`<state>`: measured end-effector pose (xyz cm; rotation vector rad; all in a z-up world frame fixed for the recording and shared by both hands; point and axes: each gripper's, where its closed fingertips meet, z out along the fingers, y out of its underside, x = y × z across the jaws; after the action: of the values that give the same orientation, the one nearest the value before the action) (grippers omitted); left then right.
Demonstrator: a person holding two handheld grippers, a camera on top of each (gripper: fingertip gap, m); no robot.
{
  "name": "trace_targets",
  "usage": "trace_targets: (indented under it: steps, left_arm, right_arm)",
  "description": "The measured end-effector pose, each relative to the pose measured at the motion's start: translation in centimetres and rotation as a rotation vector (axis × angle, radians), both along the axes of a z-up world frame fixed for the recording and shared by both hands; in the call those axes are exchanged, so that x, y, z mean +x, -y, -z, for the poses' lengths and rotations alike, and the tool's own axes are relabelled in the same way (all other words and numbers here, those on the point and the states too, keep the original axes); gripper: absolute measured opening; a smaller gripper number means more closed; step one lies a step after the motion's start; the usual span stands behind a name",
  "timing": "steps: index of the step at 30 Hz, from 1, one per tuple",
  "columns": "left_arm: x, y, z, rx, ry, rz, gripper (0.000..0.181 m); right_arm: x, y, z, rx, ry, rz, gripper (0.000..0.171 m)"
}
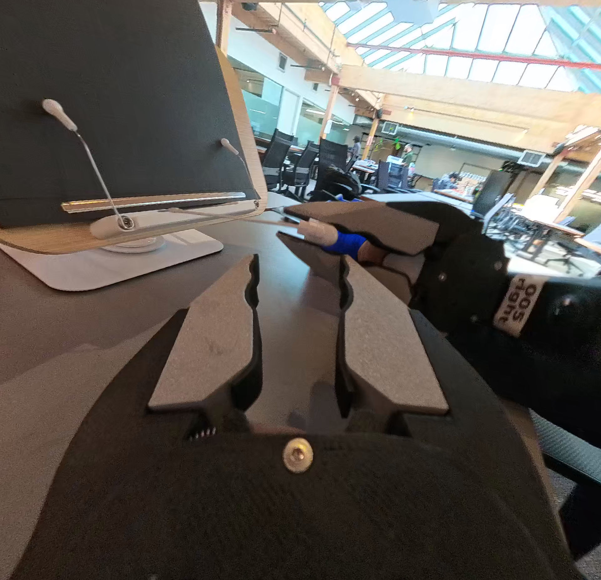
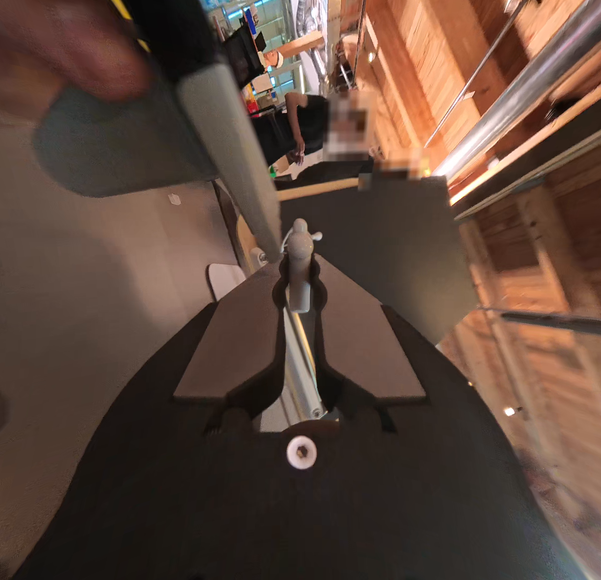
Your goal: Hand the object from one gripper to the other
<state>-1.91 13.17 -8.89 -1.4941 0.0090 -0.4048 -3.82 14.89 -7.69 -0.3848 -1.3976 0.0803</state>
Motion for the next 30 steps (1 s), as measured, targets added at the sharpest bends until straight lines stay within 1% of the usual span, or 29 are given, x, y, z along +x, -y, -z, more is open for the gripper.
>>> trace_targets:
  steps: [2, 3, 5, 8, 9, 16, 17, 19, 20, 22, 25, 26, 28, 30]
  left_arm:
    - [0.2, 0.2, -0.3, 0.019, 0.008, 0.016, 0.048]
    - [0.3, 0.3, -0.5, 0.029, 0.000, 0.019, 0.044]
    - [0.3, 0.5, -0.5, 0.033, -0.033, 0.004, 0.035]
    - [0.6, 0.9, -0.6, 0.041, -0.086, 0.005, 0.033]
    - [0.6, 1.1, -0.5, 0.038, -0.107, 0.005, 0.022]
    - [0.2, 0.8, 0.3, 0.024, -0.412, -0.149, 0.022]
    - [0.0, 0.8, 0.3, 0.027, -0.472, -0.187, 0.022]
    - [-0.5, 0.8, 0.3, 0.035, -0.626, -0.282, 0.022]
    - [-0.7, 0.9, 0.3, 0.038, -0.713, -0.328, 0.023]
    - [-0.6, 0.9, 0.6, 0.035, -0.873, -0.388, 0.022]
    - [-0.1, 0.8, 0.9, 0.039, -1.003, -0.399, 0.023]
    - [0.1, 0.8, 1.0, 0.042, -1.017, -0.388, 0.023]
    - [0.7, 1.0, 1.0, 0.073, -1.035, -0.346, 0.023]
    - [1.1, 1.5, 0.7, 0.114, -1.045, -0.316, 0.022]
  right_arm:
    - [-0.2, 1.0, 0.3, 0.095, 0.004, -0.004, 0.008]
    - [-0.3, 1.3, 0.5, 0.121, 0.008, -0.006, 0.008]
    - [-0.3, 1.8, 0.5, 0.126, 0.002, -0.009, 0.008]
    - [0.0, 2.3, 0.3, 0.099, 0.000, -0.041, 0.007]
    - [0.0, 2.3, 0.5, 0.086, 0.013, -0.050, 0.008]
    - [-0.2, 2.2, 1.7, -0.014, 0.075, -0.095, 0.011]
    - [-0.2, 2.3, 1.8, -0.022, 0.080, -0.108, 0.013]
    - [0.0, 2.0, 1.7, -0.036, 0.073, -0.124, 0.024]
    - [0.2, 1.9, 1.7, -0.051, 0.079, -0.131, 0.024]
    - [0.6, 1.5, 1.9, -0.102, 0.103, -0.155, 0.023]
    - [1.1, 1.3, 3.3, -0.209, 0.217, -0.214, 0.023]
    - [1.4, 1.3, 4.2, -0.243, 0.283, -0.234, 0.027]
    - [2.0, 1.6, 5.7, -0.345, 0.392, -0.292, 0.042]
    - [2.6, 1.3, 6.2, -0.454, 0.453, -0.324, 0.049]
